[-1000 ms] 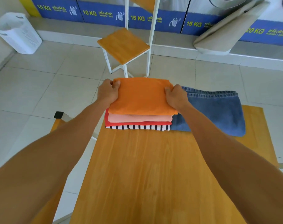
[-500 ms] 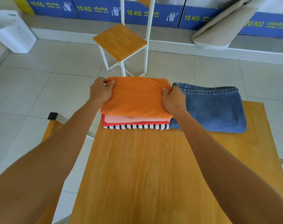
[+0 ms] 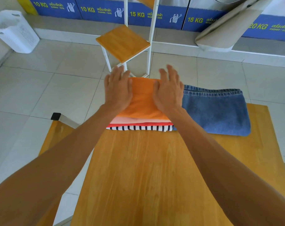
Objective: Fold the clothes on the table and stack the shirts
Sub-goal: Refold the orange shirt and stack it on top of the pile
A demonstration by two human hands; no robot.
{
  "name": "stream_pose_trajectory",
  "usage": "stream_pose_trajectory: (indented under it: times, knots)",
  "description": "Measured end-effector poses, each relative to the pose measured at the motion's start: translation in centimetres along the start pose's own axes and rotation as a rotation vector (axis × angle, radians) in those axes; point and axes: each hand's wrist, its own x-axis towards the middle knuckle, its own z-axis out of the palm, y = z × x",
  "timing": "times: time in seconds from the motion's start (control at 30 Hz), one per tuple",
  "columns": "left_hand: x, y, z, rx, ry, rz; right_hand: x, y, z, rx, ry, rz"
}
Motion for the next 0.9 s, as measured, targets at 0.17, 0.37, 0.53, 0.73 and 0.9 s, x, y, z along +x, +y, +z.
stream_pose_trajectory:
  times: [0.17, 0.37, 0.53, 0.73, 0.9]
  knots:
    - [-2.6, 0.2, 2.8, 0.056, -0.261, -0.015, -1.7, -0.3, 2.5, -0.156, -0.345, -0.166]
    - [-3.3, -3.1, 1.3, -0.198, -0.255, -0.436, -3.2, 3.6, 1.0, 0.101, -0.246, 0.448]
    - [-4.3, -5.2, -0.1, -0.134, -0.248, -0.534, -3.5, 5.3, -0.4, 0.208, -0.447, 0.617]
    - [-4.2, -5.4, -0.5, -0.23, -0.495, -0.661, -2.3, 4.2, -1.6, 0.119, -0.643, 0.599]
    - [-4.2, -5.4, -1.0, -0.388, -0.638, -0.79, -2.0, 3.6, -2.5, 0.125, -0.793, 0.628]
